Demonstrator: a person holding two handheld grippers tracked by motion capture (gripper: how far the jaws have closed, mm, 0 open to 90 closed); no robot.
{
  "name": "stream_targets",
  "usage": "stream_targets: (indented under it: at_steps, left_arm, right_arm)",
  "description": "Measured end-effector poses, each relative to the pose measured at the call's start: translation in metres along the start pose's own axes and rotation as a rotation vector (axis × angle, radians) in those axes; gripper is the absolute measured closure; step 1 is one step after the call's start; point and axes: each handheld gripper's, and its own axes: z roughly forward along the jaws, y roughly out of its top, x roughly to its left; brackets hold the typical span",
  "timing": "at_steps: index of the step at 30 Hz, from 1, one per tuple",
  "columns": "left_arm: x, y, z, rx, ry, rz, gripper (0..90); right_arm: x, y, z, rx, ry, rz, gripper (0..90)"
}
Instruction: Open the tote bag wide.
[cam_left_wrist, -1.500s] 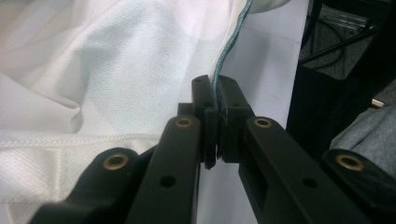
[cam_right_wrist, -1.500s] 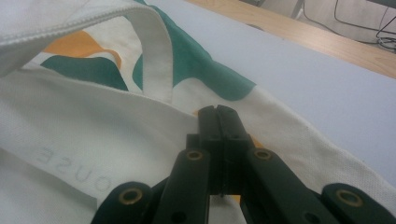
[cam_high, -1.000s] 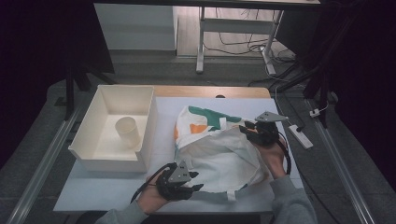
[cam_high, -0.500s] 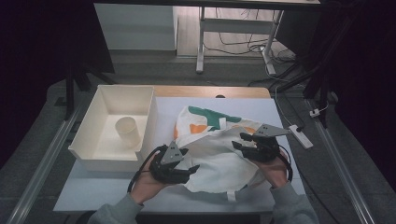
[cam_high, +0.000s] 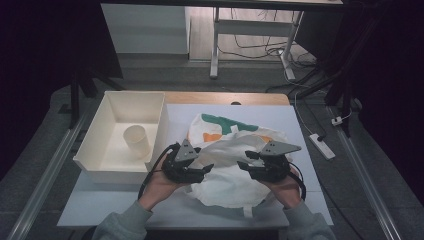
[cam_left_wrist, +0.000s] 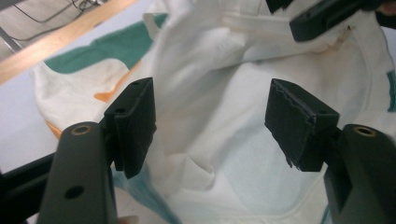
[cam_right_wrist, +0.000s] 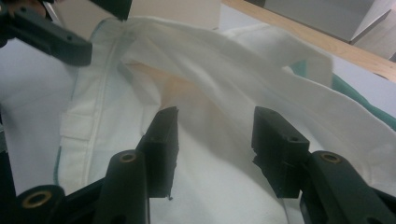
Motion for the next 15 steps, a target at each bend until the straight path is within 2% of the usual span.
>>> stream_targets:
  at_steps: [4, 8, 15]
  left_arm:
    - [0.005, 0.005, 0.003, 0.0, 0.016, 0.01, 33.5]
    - [0.012, 0.012, 0.015, 0.026, 0.062, 0.028, 34.8]
    - [0.03, 0.016, 0.037, 0.049, 0.051, 0.034, 46.8]
  right_arm:
    - [0.002, -0.001, 0.0, 0.001, 0.01, 0.002, 51.0]
    - [0.005, -0.002, 0.001, 0.009, 0.02, -0.006, 51.0]
    - [0.016, -0.002, 0.011, 0.057, 0.051, -0.025, 49.6]
